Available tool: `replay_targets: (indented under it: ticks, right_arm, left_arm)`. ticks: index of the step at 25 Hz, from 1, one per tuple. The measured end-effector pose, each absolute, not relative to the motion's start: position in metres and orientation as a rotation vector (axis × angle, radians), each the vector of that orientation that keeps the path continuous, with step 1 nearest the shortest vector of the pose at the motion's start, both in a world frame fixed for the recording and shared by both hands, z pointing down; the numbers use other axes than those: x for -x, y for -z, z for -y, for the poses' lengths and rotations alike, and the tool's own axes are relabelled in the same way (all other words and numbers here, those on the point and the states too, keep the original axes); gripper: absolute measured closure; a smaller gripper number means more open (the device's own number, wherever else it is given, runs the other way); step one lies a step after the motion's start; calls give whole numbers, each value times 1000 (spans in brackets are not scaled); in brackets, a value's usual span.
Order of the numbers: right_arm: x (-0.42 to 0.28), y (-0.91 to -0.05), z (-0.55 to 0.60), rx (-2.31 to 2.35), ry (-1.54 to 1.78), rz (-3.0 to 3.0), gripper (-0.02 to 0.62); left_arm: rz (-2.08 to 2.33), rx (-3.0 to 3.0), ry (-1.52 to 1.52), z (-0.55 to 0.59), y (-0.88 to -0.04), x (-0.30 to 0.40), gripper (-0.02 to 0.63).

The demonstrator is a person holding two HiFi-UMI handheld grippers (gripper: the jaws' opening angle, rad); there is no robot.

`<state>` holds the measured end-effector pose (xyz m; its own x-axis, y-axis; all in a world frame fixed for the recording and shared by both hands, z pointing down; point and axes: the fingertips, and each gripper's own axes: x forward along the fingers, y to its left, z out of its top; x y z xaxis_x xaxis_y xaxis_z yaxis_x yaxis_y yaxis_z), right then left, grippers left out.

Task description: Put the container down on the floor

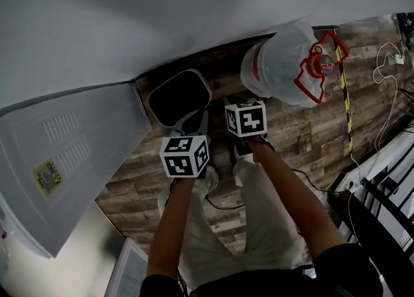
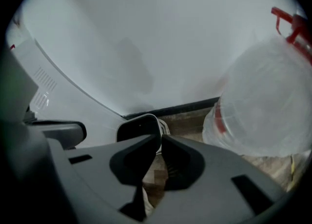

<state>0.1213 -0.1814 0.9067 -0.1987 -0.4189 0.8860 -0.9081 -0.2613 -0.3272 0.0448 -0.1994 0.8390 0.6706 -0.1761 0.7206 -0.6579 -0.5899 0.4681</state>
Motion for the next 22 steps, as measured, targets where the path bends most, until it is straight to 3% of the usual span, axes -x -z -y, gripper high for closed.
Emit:
replay_targets:
  ticks: [11,22]
  right_arm:
    - [-117,-798,175,-1597,-1363,1643,558]
    - [-117,-758,145,-1576,-1379,1637,560]
  left_arm:
    - [688,-2063,-793,188,-753,-39,588]
    - [711,-2040,-749,169,-714,-41,589]
